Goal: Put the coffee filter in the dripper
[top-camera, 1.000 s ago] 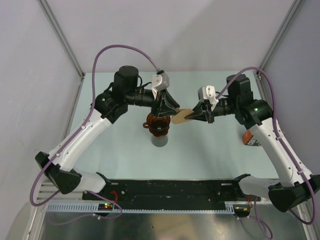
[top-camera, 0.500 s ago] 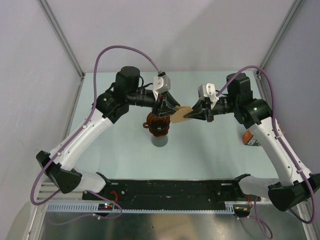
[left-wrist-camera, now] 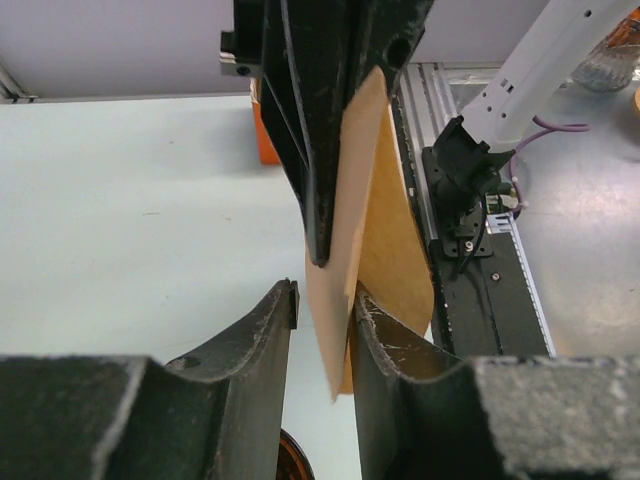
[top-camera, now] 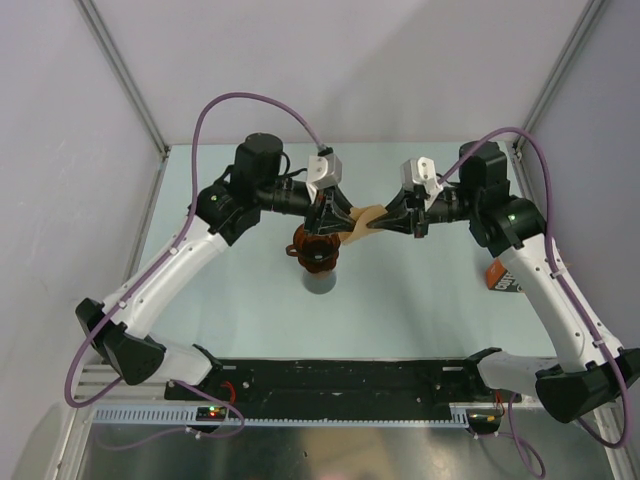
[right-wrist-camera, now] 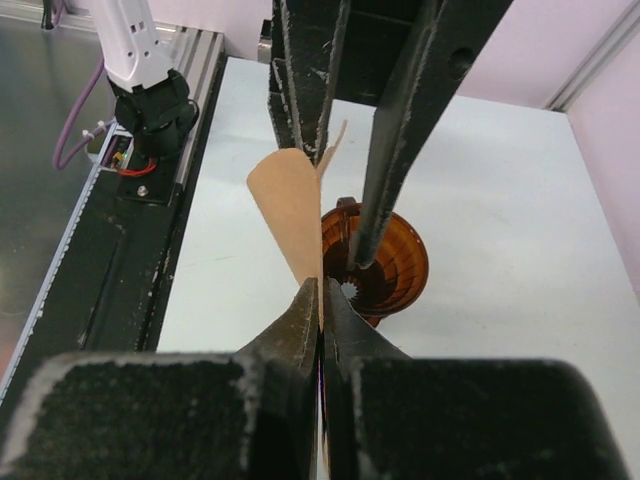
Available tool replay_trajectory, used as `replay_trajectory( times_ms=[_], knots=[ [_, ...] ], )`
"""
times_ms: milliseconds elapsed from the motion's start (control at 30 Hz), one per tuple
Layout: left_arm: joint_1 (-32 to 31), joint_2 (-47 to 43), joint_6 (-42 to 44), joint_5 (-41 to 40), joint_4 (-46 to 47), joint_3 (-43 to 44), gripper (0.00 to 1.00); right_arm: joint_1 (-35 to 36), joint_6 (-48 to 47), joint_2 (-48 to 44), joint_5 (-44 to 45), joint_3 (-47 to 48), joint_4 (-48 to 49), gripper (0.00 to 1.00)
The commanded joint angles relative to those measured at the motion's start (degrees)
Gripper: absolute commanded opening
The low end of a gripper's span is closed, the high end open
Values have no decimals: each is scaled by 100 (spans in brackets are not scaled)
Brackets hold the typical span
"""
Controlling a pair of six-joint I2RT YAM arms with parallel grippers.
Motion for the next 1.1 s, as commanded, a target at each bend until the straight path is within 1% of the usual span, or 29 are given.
replay_trajectory(
  times_ms=[0, 200, 267, 333, 400, 433, 467, 500, 600, 633, 700, 767, 867, 967, 1067],
  knots=[
    [138, -38, 26, 419, 79, -163, 34, -95, 467, -138, -137, -72, 629, 0],
    [156, -66, 59, 243, 158, -216, 35, -115, 882, -177, -261, -231, 1131, 0],
    [155, -77, 66, 136, 194, -219, 34, -119, 982, -202, -321, -299, 1239, 0],
    [157, -106, 68, 52, 229, -220, 31, -122, 1016, -237, -362, -358, 1284, 0],
    [153, -129, 64, 20, 255, -213, 20, -136, 993, -266, -374, -392, 1242, 0],
    [157, -137, 58, 14, 258, -208, 10, -142, 959, -273, -372, -399, 1196, 0],
    [155, -146, 37, 16, 268, -205, 5, -172, 924, -282, -366, -399, 1124, 0],
    [153, -150, 22, 8, 269, -204, 3, -200, 880, -294, -350, -398, 1058, 3],
    [144, -155, 53, -154, 268, -264, 0, -356, 741, -353, -182, -396, 768, 42],
    [117, -181, 228, -248, 260, -339, 0, -411, 644, -392, -117, -384, 651, 51],
    [9, -286, 743, -585, 224, -522, 0, -487, 202, -454, 104, -322, 124, 59],
    [-121, -343, 1259, -983, 98, -610, 0, -451, -311, -496, 412, -201, -344, 61],
    [-227, -272, 1738, -1303, -183, -541, 0, -332, -809, -479, 881, -12, -791, 60],
    [-327, -195, 2067, -1491, -350, -448, 0, -205, -1134, -417, 1116, 145, -1125, 58],
    [-456, -191, 2398, -1634, -412, -434, 0, -86, -1231, -329, 1261, 243, -1252, 56]
  ],
)
